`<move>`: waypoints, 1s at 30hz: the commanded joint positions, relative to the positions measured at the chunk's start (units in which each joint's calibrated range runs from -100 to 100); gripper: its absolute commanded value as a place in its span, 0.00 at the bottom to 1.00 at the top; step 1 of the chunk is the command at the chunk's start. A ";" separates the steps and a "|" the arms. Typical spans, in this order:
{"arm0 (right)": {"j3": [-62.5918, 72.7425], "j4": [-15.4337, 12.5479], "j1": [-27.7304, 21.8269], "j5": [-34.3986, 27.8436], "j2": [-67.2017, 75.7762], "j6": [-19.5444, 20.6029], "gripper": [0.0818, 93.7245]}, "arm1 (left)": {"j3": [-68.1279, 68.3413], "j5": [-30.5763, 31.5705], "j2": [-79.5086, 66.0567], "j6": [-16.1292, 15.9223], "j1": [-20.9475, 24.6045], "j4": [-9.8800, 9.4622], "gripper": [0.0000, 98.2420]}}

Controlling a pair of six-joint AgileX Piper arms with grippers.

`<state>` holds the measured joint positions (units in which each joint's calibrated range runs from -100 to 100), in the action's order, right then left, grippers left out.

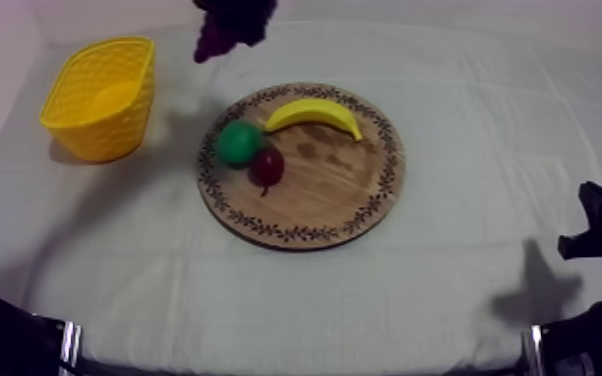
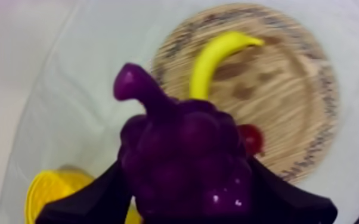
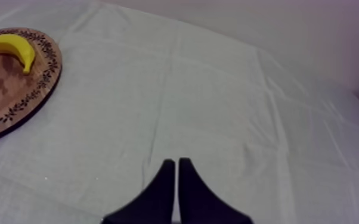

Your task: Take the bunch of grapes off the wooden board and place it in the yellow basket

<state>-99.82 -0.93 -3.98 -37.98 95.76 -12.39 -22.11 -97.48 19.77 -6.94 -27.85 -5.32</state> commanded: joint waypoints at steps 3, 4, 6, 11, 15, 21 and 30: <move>0.04 -0.02 0.00 0.00 0.00 -0.04 0.00 | -0.67 -0.01 0.28 -0.62 5.66 0.22 0.48; 0.04 -0.02 0.00 0.00 0.00 -0.04 0.00 | -0.94 -0.01 0.38 -0.77 6.62 0.23 0.48; 0.04 -0.02 0.00 0.00 0.00 -0.04 0.00 | -1.56 -0.01 0.56 -1.16 8.49 0.24 0.48; 0.04 -0.02 0.00 0.00 0.00 -0.04 0.00 | -2.63 -0.08 1.01 -1.77 12.93 -0.03 0.48; 0.04 -0.02 0.00 0.00 0.00 -0.04 0.00 | -2.41 -0.09 1.20 -1.31 15.98 -0.32 0.48; 0.04 -0.02 0.00 0.00 0.00 -0.04 0.00 | -2.05 -0.09 1.46 0.01 19.42 -0.45 0.48; 0.04 -0.02 0.00 0.00 0.00 -0.04 0.00 | -1.39 -0.09 1.43 1.27 23.53 -0.37 0.47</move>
<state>-99.82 -0.93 -3.98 -37.98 95.76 -12.42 -23.49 -97.57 21.29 -5.74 -4.74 -5.72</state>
